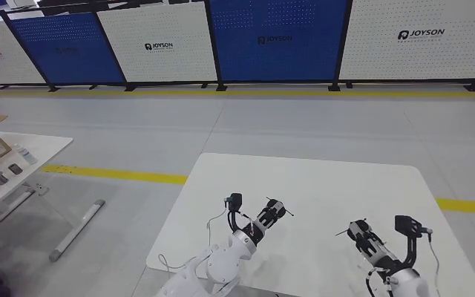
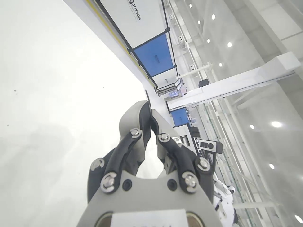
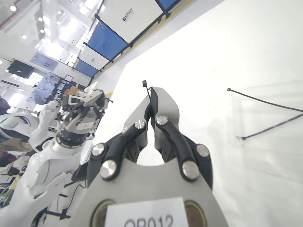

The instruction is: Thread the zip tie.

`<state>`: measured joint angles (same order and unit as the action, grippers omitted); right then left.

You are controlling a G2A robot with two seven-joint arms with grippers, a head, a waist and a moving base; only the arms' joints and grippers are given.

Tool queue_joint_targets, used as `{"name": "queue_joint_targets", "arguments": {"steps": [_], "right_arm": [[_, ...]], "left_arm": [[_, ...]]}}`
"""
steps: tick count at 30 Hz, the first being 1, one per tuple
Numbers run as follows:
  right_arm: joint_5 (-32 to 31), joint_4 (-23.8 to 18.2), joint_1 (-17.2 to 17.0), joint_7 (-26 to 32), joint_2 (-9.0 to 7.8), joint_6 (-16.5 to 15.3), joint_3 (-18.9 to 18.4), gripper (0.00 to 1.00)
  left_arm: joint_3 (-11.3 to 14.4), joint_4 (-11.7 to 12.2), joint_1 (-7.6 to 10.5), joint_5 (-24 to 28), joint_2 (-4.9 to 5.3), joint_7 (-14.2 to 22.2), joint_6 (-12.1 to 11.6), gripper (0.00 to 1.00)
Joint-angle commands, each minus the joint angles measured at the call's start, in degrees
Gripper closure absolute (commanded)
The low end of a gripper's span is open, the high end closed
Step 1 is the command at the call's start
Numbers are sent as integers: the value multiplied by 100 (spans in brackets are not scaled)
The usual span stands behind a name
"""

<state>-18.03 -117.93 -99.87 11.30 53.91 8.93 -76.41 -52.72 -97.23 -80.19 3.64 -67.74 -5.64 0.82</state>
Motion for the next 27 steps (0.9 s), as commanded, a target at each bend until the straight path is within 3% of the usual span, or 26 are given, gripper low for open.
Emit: {"name": "queue_joint_targets", "arguments": {"steps": [1, 4, 6, 16, 19, 22, 27], "right_arm": [[-16, -43, -104, -301, 27, -219, 84, 100], [-239, 148, -27, -878, 103, -408, 364, 100], [-200, 339, 197, -776, 159, -534, 663, 100], [-200, 339, 197, -776, 159, -534, 663, 100], [67, 372, 228, -873, 207, -866, 753, 100], [99, 548, 384, -1058, 290, -1054, 1058, 100], [-33, 931, 765, -1587, 495, -1105, 1775, 100]], "left_arm": [[0, 0, 0, 0, 0, 0, 0, 100], [0, 0, 0, 0, 0, 0, 0, 100], [0, 0, 0, 0, 0, 0, 0, 100], [0, 0, 0, 0, 0, 0, 0, 100], [0, 0, 0, 0, 0, 0, 0, 100], [0, 0, 0, 0, 0, 0, 0, 100], [0, 0, 0, 0, 0, 0, 0, 100]]}}
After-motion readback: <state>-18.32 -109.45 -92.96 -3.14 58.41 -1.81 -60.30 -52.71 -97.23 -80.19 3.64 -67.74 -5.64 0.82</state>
